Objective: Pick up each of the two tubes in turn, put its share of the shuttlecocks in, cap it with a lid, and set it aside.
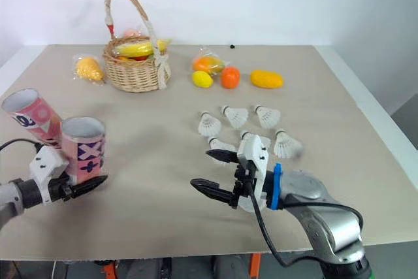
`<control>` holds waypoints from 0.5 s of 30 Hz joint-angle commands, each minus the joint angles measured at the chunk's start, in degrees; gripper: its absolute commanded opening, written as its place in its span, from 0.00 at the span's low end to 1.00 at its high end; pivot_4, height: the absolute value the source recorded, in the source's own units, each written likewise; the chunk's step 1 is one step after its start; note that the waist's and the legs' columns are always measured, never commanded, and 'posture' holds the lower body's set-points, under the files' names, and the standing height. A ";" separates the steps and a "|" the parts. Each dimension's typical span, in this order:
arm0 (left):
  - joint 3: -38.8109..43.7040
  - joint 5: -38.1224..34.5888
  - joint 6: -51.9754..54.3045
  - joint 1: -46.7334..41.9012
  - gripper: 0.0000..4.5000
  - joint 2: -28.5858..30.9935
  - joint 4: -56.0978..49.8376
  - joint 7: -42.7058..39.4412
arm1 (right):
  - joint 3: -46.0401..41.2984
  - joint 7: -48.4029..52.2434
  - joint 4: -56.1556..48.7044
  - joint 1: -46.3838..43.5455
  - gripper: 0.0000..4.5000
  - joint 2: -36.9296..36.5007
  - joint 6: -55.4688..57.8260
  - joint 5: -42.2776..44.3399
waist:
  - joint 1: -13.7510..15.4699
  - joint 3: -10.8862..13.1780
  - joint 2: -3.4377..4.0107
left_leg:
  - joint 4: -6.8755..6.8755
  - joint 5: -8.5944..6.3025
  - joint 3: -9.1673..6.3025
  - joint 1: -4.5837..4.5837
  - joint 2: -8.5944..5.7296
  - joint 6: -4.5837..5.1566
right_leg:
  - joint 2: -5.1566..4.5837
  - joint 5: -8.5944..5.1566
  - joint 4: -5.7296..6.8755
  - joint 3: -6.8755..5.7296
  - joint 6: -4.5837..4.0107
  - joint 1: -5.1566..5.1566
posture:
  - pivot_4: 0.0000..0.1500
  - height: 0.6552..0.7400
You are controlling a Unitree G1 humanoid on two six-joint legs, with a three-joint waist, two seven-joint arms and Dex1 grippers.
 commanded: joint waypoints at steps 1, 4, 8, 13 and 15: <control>-5.99 3.52 0.72 -7.39 0.74 8.68 0.61 -8.87 | -0.76 -7.00 -4.55 5.00 1.00 2.84 -2.51 -2.67 | 0.09 0.02 0.04 | 0.00 0.01 0.01 0.00 0.03 -0.01 | 0.04 -0.02 0.00 -0.04 -0.04 0.01 | 1.00 1.00; -12.59 7.41 -0.82 -15.76 0.74 12.83 3.92 -14.81 | 3.28 -12.39 -4.00 6.97 1.00 6.14 -5.46 -8.35 | 0.04 0.05 0.10 | -0.02 0.01 0.04 -0.01 0.03 -0.01 | 0.09 -0.04 0.03 -0.01 -0.08 -0.04 | 1.00 1.00; -19.96 15.13 -6.24 -22.69 0.74 15.52 7.83 -20.37 | 7.55 -18.13 -0.50 6.02 1.00 8.38 -8.17 -16.26 | -0.51 0.08 0.11 | -0.05 -0.03 0.23 -0.02 0.04 -0.03 | 0.11 -0.06 0.02 0.22 -0.03 -0.14 | 1.00 1.00; -24.53 19.14 -7.44 -25.87 0.74 15.66 7.49 -24.65 | 11.93 -21.45 3.76 4.16 1.00 10.64 -9.75 -21.68 | -0.37 0.08 -0.03 | -0.05 -0.15 0.28 -0.22 0.01 -0.11 | 0.23 -0.22 0.03 0.34 -0.09 -0.26 | 1.00 1.00; -24.38 19.18 -6.97 -25.75 0.74 15.25 6.93 -24.78 | 12.40 -22.81 5.25 3.13 1.00 12.61 -8.88 -21.75 | -0.38 0.08 -0.04 | -0.05 -0.20 0.26 -0.23 0.01 -0.10 | 0.24 -0.22 0.05 0.37 -0.09 -0.26 | 1.00 1.00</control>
